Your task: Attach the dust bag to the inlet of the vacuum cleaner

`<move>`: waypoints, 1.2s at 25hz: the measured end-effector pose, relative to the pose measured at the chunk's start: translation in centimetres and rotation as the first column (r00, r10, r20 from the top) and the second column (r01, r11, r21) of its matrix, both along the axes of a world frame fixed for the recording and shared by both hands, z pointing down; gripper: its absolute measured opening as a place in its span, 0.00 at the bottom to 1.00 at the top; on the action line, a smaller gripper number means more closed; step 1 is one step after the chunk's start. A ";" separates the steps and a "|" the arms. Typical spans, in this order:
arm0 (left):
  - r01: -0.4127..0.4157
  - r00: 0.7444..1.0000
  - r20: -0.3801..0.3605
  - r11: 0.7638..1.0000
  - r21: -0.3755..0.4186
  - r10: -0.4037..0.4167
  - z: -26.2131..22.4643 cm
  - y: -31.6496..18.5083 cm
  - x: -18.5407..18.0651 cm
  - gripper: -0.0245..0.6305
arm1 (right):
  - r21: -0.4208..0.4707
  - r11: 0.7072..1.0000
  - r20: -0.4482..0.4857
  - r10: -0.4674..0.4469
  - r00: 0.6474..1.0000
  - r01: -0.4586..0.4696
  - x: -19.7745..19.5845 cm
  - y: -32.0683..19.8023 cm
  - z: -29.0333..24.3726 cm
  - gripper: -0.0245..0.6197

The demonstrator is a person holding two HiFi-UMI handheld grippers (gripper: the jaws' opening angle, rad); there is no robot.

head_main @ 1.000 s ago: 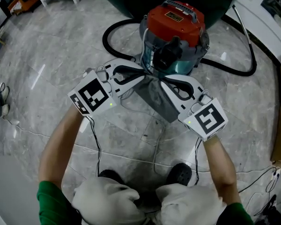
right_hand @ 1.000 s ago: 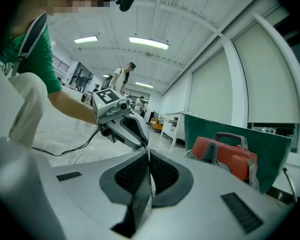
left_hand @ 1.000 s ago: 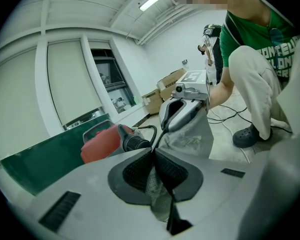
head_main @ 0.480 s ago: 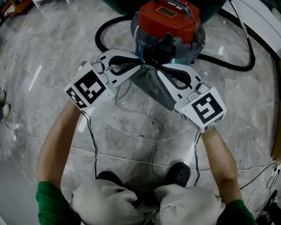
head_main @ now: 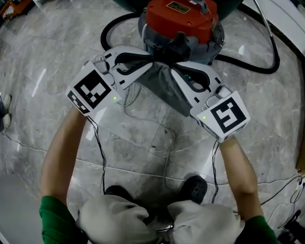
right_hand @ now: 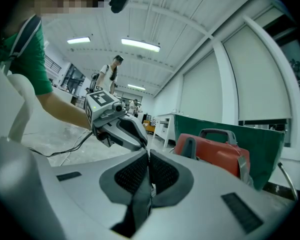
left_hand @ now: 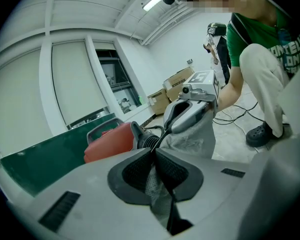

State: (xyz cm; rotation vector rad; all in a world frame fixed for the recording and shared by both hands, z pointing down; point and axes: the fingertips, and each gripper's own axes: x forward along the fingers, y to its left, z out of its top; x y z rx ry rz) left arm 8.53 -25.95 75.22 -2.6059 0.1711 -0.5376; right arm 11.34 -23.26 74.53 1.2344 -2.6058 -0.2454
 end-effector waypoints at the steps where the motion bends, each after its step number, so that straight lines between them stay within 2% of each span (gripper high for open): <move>1: 0.000 1.000 -0.001 1.000 0.000 0.000 0.0 -0.1 0.1 0.07 | 0.001 1.000 0.000 0.000 1.000 0.000 0.1 0.0 0.0 0.07; 16: -0.007 1.000 0.009 1.000 0.023 0.007 -0.2 -0.6 0.6 0.08 | 0.030 0.999 0.012 -0.019 1.000 0.018 0.5 -0.3 -0.1 0.07; 30: -0.016 1.000 -0.015 1.000 0.020 0.016 -0.5 -1.0 1.2 0.09 | 0.054 0.998 0.046 -0.019 0.999 0.017 1.1 -0.8 -0.5 0.07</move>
